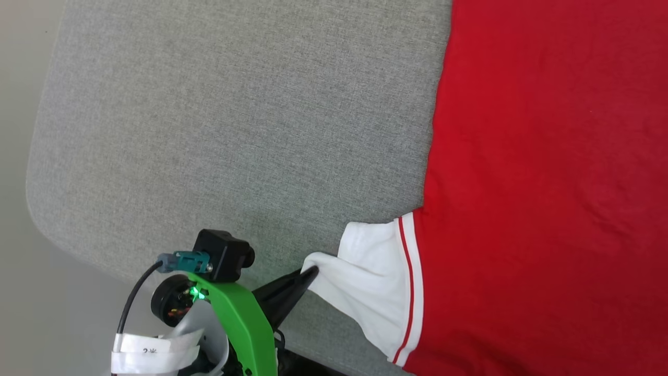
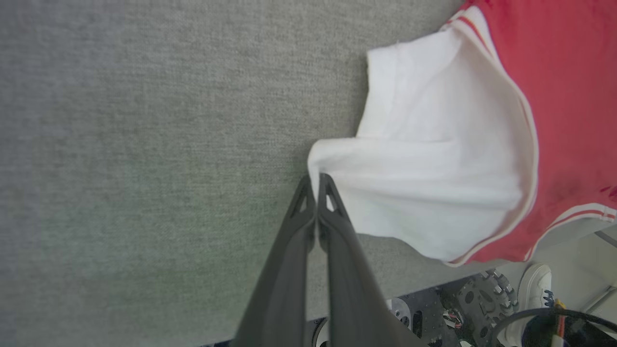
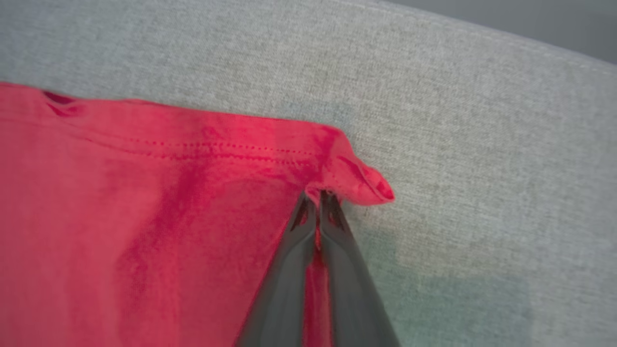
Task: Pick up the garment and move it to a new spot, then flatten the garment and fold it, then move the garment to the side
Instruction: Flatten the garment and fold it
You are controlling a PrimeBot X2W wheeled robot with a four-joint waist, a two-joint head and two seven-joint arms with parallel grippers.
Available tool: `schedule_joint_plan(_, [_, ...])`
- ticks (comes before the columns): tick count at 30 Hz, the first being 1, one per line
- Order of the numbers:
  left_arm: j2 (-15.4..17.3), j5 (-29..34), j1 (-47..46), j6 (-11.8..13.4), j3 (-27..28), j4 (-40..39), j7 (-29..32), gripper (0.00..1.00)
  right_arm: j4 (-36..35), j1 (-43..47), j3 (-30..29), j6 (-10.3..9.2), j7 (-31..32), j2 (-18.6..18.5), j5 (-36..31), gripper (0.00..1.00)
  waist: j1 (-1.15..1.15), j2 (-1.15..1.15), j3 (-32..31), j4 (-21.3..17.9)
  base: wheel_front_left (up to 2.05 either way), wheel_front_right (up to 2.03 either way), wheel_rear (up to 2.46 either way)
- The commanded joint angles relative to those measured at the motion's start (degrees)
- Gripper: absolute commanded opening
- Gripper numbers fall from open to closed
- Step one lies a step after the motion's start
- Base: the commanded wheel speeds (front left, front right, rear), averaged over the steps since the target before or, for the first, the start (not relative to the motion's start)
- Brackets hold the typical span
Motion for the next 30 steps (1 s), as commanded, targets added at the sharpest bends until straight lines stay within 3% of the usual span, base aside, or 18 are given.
schedule_joint_plan(1, [0.0,0.5,-1.4,-0.1,0.4,0.2,-0.4,0.00,1.8,3.1,0.8,-0.04,0.3,0.5,0.6,0.00,-0.01,0.00,-0.6,-0.4,0.00,0.00,0.00])
schedule_joint_plan(13, [0.8,-0.6,-0.1,1.3,2.1,1.0,-1.1,0.00,4.9,10.3,-0.2,-0.04,-5.2,0.9,1.7,0.00,-0.01,0.00,-8.7,-5.0,0.00,0.00,0.00])
schedule_joint_plan(17, [1.0,-1.2,0.8,2.0,2.6,1.6,-1.3,0.00,5.5,14.1,-1.4,-0.04,-7.2,2.7,3.1,0.00,-0.01,0.00,-12.4,-7.4,0.00,0.00,0.00])
schedule_joint_plan(30, [1.8,-2.6,5.4,4.4,3.2,4.3,-2.0,0.00,4.5,30.6,-4.7,-0.04,-13.6,3.9,6.6,0.00,-0.01,0.00,-24.1,-13.6,0.00,0.00,0.00])
